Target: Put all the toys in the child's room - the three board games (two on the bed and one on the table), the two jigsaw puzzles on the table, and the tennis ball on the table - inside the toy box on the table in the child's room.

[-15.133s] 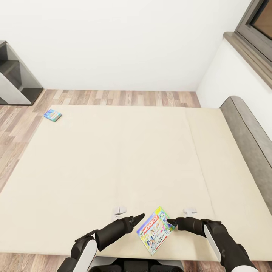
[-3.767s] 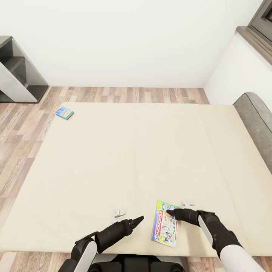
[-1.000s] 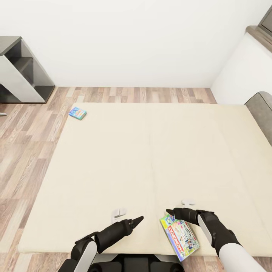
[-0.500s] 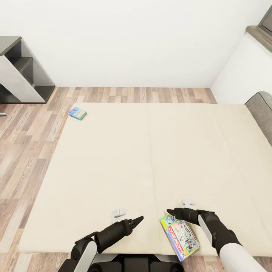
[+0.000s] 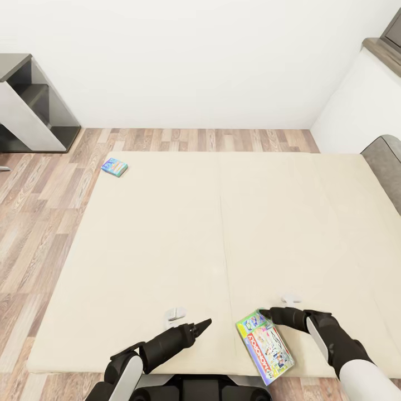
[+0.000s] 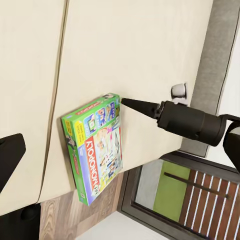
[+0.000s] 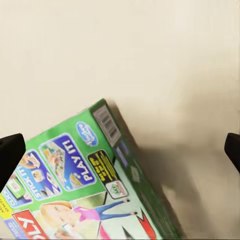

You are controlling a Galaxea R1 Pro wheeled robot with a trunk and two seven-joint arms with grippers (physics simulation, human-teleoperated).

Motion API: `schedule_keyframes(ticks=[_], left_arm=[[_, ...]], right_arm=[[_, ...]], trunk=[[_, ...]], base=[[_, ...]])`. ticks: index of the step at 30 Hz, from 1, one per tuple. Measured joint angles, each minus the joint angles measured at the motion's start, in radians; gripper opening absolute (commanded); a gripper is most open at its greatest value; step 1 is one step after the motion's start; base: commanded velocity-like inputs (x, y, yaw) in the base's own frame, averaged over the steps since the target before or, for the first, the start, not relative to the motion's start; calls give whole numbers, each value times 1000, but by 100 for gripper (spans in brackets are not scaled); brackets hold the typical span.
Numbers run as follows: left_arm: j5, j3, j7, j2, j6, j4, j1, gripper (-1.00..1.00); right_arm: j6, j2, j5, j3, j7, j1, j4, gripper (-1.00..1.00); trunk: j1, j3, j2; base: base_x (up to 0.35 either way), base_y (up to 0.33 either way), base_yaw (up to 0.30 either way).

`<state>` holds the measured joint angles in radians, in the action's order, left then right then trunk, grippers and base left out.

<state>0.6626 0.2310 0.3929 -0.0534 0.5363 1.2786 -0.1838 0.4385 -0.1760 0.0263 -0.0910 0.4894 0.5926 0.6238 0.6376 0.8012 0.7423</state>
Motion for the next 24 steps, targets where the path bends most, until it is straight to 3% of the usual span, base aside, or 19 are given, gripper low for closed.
schedule_keyframes(ticks=[8, 24], left_arm=[[0, 0, 0, 0, -1, -6, 0, 100], [-1, -1, 0, 0, -1, -9, 0, 100]], right_arm=[[2, -62, 1, 2, 8, -4, 1, 100], [7, -122, -10, 9, 116, -17, 0, 100]], trunk=[[0, 0, 0], [0, 0, 0]], base=[[0, 0, 0], [0, 0, 0]])
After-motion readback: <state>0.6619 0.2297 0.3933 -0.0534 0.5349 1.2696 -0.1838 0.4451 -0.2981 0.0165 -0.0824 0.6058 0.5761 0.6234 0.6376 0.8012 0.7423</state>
